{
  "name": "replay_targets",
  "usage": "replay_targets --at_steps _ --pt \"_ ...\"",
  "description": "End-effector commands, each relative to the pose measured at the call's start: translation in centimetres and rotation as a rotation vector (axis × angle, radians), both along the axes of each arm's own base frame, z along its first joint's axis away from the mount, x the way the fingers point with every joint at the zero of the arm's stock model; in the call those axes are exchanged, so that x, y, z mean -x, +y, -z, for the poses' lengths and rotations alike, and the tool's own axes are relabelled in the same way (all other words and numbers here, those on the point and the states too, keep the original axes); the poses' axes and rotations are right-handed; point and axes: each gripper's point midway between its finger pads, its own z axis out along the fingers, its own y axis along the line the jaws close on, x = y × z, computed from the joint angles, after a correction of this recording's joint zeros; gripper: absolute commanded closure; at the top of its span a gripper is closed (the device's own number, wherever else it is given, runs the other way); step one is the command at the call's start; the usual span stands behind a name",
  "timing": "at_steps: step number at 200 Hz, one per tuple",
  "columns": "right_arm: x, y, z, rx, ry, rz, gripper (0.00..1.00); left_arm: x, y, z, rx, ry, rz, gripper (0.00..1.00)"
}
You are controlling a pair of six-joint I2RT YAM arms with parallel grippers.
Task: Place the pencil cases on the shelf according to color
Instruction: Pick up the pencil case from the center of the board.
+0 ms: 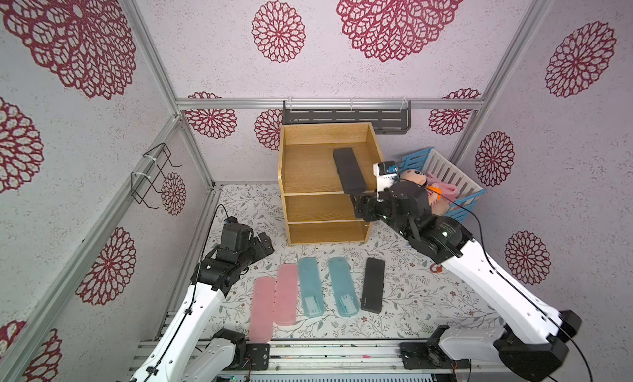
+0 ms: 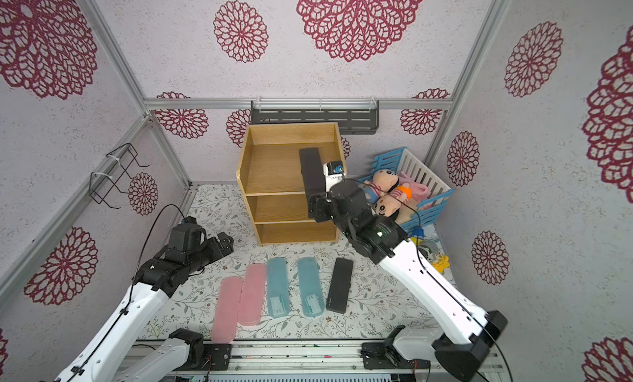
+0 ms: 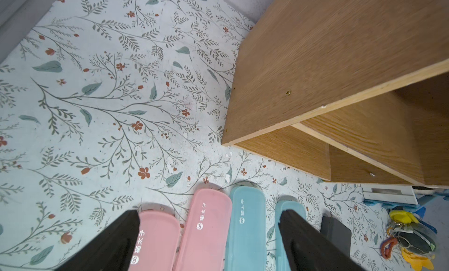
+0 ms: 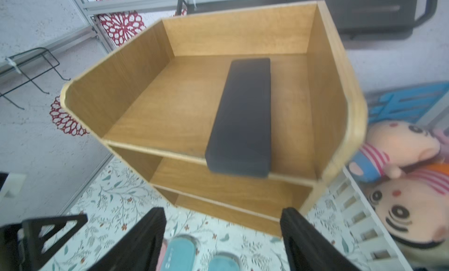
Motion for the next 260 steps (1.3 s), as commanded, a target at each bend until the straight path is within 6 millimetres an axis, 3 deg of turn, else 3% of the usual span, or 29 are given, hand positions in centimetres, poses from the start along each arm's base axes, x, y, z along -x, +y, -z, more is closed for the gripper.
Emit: replay_targets --at_steps 1,28,72,102,120,157,215,260 --pt "2.4 -1.3 0.0 -0.125 -0.006 0.002 0.18 -0.1 -0.7 -0.1 0.046 -0.030 0.014 0.03" --pt "5.0 -2.4 6.2 -0.116 0.153 0.022 0.16 -0.2 -0.9 0.2 0.060 -0.055 0.015 0.03" --pt "7.5 -4.0 20.2 0.007 0.455 0.135 0.09 -0.7 -1.1 1.3 0.076 -0.035 -0.002 0.03" --pt "8.9 -3.4 26.1 0.020 0.579 0.134 0.08 -0.9 -1.5 1.6 0.083 -0.020 0.009 0.03" --pt "9.9 -2.7 29.0 0.048 0.639 0.102 0.02 -0.9 -2.0 1.6 0.097 -0.018 0.031 0.03" --pt "11.5 -3.4 32.3 0.139 0.708 0.135 0.01 -1.0 -2.3 1.8 0.115 -0.019 0.025 0.03" --pt "12.3 -3.4 34.6 0.203 0.752 0.154 0.01 -1.2 -2.9 1.8 0.123 -0.016 0.034 0.03" --pt "13.0 -5.8 35.6 0.297 0.784 0.238 0.01 -1.3 -3.4 1.1 0.140 -0.031 0.038 0.03"
